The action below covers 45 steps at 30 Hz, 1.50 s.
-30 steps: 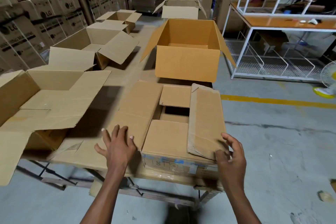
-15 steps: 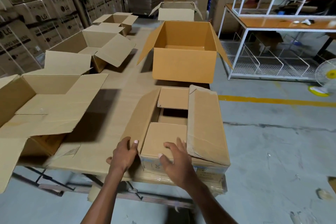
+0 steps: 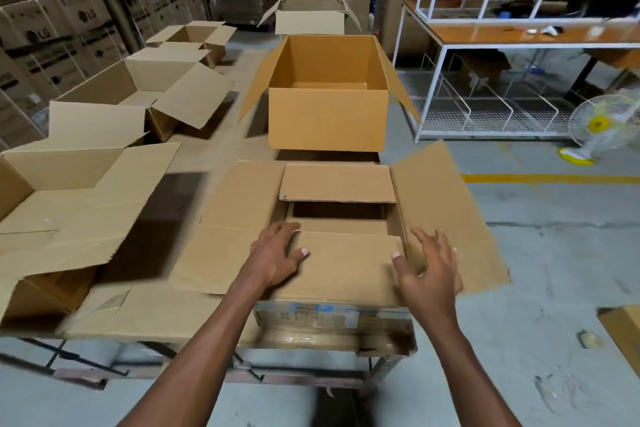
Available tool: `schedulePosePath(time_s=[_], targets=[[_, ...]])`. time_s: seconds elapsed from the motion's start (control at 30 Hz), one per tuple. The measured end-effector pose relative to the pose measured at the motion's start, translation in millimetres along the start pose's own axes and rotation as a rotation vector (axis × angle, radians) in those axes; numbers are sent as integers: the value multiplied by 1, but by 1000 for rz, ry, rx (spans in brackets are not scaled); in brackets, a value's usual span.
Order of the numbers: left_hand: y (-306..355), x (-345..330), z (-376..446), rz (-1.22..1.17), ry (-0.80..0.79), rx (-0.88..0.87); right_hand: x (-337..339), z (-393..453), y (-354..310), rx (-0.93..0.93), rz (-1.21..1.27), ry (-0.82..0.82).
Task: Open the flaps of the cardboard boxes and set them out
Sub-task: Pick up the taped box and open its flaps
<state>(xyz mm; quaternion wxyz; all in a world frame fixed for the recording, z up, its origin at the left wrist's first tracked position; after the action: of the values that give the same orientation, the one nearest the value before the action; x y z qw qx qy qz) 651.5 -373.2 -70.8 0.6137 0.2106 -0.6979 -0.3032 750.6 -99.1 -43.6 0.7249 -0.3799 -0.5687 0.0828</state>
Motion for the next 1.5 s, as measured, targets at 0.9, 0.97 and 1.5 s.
schedulePosePath(time_s=[0.9, 0.97, 1.5], targets=[[126, 69, -64, 108, 80, -151, 35, 51, 44, -93, 404, -201], [119, 63, -84, -44, -156, 9, 37, 50, 33, -37, 415, -263], [30, -54, -112, 233, -164, 38, -45, -4, 9, 566, -276, -783]])
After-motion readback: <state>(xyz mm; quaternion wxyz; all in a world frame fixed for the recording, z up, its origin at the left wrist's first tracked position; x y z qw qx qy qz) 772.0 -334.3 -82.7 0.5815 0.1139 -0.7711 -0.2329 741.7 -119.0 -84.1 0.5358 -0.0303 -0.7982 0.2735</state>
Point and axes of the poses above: each hand's wrist, its own z-axis towards the middle knuckle, its own x-axis out of the back of the hand, y = z × x, the point moved 3 cm from there along z, towards the middle knuckle, and after that the axes turned 14 degrees about -z, right-handed, at the moved point
